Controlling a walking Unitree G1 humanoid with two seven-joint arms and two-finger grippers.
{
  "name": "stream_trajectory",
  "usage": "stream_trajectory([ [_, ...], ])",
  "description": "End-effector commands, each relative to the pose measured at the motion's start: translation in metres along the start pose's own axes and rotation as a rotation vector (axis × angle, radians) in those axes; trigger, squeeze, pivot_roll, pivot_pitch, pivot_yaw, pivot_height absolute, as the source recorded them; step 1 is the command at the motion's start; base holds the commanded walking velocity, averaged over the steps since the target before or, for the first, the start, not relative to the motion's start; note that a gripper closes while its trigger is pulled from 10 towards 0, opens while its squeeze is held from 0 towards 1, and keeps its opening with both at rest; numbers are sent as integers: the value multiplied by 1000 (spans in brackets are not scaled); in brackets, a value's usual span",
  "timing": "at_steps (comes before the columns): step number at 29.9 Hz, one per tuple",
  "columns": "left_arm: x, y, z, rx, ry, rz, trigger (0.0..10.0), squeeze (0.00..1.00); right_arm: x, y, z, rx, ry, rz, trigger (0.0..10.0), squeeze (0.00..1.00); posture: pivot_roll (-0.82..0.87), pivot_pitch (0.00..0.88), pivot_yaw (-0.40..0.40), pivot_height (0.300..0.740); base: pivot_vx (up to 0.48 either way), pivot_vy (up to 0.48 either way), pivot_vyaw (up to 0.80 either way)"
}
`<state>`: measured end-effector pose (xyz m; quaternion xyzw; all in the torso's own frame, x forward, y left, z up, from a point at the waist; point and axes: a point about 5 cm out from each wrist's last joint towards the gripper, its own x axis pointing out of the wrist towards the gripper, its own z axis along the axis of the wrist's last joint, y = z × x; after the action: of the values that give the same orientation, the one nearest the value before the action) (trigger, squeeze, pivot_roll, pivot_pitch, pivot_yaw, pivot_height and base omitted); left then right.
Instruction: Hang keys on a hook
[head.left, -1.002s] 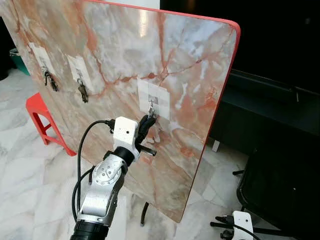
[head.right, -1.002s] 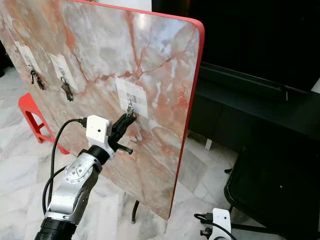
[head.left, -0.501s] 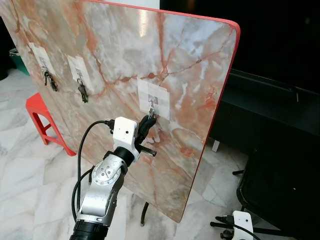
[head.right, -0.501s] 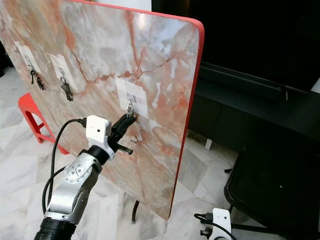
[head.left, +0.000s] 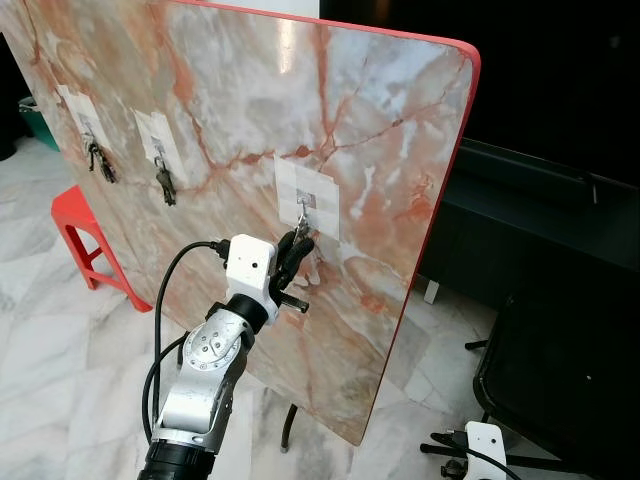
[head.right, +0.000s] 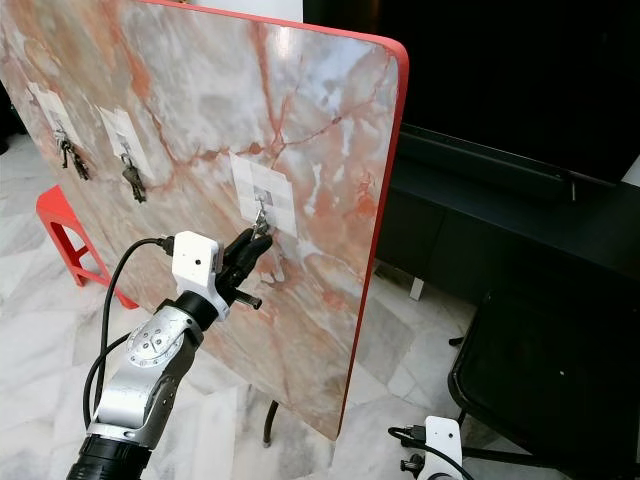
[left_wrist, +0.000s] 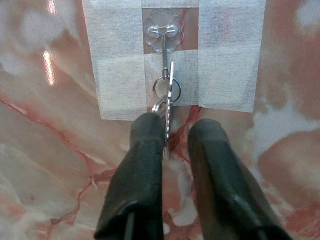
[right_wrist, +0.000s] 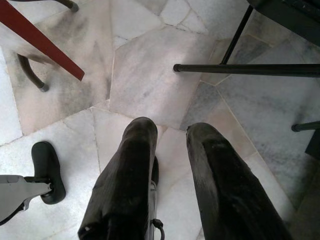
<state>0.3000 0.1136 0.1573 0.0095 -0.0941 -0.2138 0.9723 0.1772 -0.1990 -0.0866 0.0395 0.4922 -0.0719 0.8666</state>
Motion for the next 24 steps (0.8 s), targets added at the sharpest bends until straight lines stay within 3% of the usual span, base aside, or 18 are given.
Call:
stream_trajectory([
  [1, -2, -2, -3, 9, 14, -9, 10000, 718, 0, 0, 3, -1, -9, 1, 10000, 0, 26, 0, -34, 740, 0, 0, 0],
  [14, -16, -3, -11, 31, 55, -14, 10000, 682, 0, 0, 2, -5, -7, 1, 10000, 0, 29, 0, -34, 740, 0, 0, 0],
  [15, -20, -1, -13, 39, 68, -5, 10000, 380, 0, 0, 2, -5, -7, 1, 10000, 0, 30, 0, -33, 740, 0, 0, 0],
  [16, -24, 2, -16, 50, 83, 5, 10000, 0, 0, 0, 2, -5, -7, 1, 10000, 0, 30, 0, -33, 740, 0, 0, 0],
  [21, -33, 10, -25, 62, 122, 40, 10000, 0, 0, 0, 2, -5, -7, 1, 10000, 0, 31, 0, -34, 740, 0, 0, 0],
  [23, -55, 35, -53, 73, 213, 182, 10000, 0, 0, 0, 2, -6, -5, 1, 10000, 0, 30, 0, -34, 740, 0, 0, 0],
  [24, -55, 35, -53, 73, 213, 182, 10000, 0, 0, 0, 2, -6, -5, 1, 10000, 0, 30, 0, -34, 740, 0, 0, 0],
])
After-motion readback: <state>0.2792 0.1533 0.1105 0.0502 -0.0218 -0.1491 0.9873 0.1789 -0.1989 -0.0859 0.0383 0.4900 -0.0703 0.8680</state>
